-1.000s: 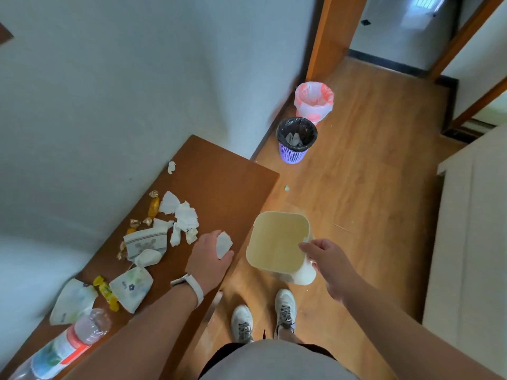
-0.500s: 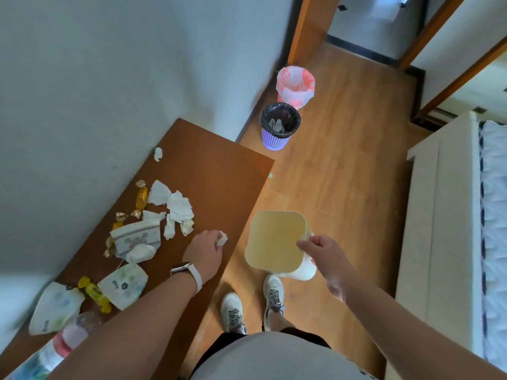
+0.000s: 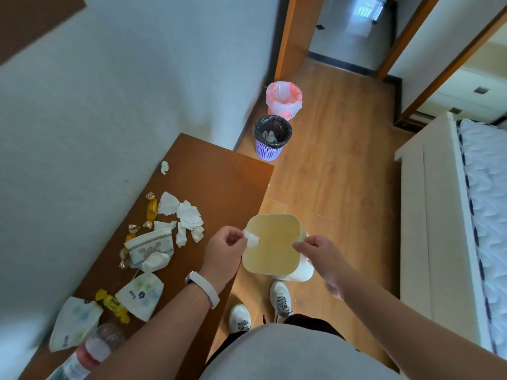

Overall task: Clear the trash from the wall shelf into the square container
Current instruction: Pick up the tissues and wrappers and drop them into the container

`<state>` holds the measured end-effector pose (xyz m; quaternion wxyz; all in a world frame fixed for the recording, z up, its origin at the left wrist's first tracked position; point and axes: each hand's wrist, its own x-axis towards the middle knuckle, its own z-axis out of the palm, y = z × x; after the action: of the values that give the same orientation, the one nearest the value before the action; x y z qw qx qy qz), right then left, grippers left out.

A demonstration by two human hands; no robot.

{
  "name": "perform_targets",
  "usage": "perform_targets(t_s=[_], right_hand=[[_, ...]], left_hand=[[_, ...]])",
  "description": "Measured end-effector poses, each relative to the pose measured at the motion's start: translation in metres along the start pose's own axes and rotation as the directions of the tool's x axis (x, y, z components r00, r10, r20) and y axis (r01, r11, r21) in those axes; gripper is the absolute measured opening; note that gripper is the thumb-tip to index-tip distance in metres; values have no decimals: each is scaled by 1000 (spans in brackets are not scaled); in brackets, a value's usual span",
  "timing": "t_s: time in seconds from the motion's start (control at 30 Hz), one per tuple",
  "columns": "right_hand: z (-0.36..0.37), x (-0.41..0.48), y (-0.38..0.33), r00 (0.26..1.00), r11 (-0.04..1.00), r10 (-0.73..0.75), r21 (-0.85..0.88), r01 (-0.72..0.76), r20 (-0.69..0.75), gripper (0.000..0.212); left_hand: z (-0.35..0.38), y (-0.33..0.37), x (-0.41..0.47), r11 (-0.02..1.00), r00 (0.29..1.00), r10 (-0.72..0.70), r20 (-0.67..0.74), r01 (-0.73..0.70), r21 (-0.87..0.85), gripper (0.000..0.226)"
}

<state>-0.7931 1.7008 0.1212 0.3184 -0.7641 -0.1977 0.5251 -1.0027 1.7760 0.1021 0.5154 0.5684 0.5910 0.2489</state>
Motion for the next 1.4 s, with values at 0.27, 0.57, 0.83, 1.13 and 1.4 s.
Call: perform_targets(t_s=[0.27,0.57,0.83,1.13,1.4], right_hand=[[22,-17,3,1000,1000,-26,4,26,-12,30],[26,-19,14,1000,999,-21,28,21,17,29],[33,-18,17,997,999,-46,-13,47,54,42],[43,-16,28,995,995,-64,-73,70,76,29],[44,-16,22,997,992,-57,-110,64,60,30]], left_hand=[[1,3,-13,959,962,214,168,-239,150,4],[-38,-39,-29,949,978,196,67,-206,239,15],[-68,-108,-66,885,999,-9,-50,31,465,34],[-75,-143,-105,745,988,-110,-110,155,649,53],[-70,-146,-94,770,983,-96,-157,173,614,58]])
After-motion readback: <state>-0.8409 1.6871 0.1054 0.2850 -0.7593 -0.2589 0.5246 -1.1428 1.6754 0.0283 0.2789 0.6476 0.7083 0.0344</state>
